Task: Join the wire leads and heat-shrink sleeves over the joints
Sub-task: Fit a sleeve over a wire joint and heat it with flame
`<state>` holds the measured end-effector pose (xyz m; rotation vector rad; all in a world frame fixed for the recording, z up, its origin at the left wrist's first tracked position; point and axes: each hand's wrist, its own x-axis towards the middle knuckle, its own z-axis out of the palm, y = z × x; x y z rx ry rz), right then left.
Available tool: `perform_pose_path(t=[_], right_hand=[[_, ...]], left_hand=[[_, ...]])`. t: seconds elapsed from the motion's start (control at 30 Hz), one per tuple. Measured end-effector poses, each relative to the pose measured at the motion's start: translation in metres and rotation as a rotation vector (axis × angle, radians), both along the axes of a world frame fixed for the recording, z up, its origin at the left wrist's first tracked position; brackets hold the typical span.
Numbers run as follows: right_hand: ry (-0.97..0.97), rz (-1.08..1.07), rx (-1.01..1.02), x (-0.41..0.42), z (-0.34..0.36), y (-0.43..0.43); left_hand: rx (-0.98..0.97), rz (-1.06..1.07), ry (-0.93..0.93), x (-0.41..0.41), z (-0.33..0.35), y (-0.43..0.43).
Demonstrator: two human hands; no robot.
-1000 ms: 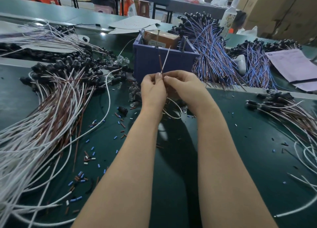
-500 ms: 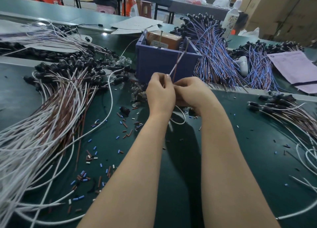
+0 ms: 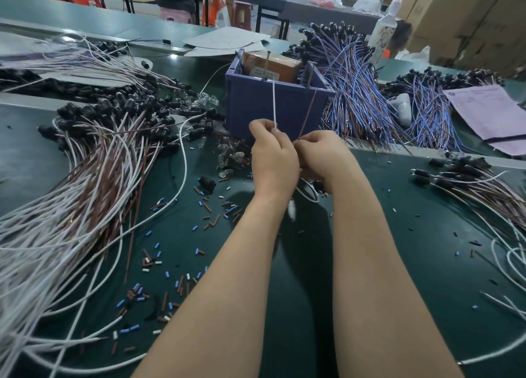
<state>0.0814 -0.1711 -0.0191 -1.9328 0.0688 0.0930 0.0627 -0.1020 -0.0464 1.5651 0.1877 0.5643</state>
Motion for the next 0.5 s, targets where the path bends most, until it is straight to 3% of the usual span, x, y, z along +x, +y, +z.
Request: perform_pose_path(t=[0.2,0.33,0.5], right_hand=[[-0.054,0.092,-0.084,-0.0004,0.0045,0.0007],[-0.071,0.048,-0.022,0.0002,0.0057,0.0021],[-0.1,0.003,-0.083,0.0012,0.0042,0.0015]], left_hand=[[0.076,0.086,-0.141,0.0003,-0.0002,0.0057],[0.118,0.111,-0.2,0.0009,-0.0016,0.0055],[0.163,0.089,-0.203,0.0013,-0.0044,0.0044]])
